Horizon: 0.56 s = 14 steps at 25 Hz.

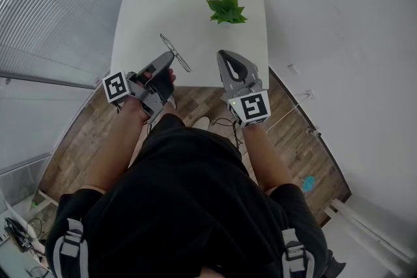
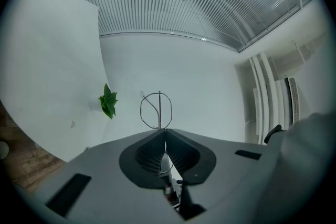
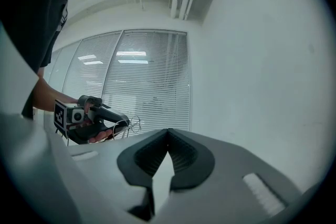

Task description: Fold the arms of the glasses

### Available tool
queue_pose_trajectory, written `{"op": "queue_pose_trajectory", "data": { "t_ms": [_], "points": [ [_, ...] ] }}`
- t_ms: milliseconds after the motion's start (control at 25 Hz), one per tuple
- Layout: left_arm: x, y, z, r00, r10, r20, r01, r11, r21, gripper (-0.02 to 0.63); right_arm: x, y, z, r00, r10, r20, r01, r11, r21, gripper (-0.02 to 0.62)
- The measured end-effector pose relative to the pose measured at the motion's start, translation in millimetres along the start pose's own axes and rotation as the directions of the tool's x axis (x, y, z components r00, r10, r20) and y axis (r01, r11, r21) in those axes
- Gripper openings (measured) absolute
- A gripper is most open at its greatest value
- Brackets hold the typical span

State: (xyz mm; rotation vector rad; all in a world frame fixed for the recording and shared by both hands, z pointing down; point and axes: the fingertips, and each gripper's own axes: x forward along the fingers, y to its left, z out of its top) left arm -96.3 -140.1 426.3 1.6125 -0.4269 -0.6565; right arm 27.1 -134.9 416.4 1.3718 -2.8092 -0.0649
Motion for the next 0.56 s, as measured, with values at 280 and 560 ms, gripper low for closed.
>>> {"op": "queue_pose_trajectory", "data": {
  "t_ms": [280,560],
  "points": [
    [2.2,0.7,-1.7,1.000,-0.005,-0.007,0.004,1.000,-0.011,0.012,-0.6,-1.2,0.4,1.000,-0.002,0.003,0.002,1.000,0.011,0.011],
    [1.1,1.5,-1.6,1.000,0.003,-0.005,-0.003,1.000,-0.019,0.012,0.3,1.0,1.6,1.000,0.002,0.002,-0.002,1.000,0.009,0.011]
  ]
}}
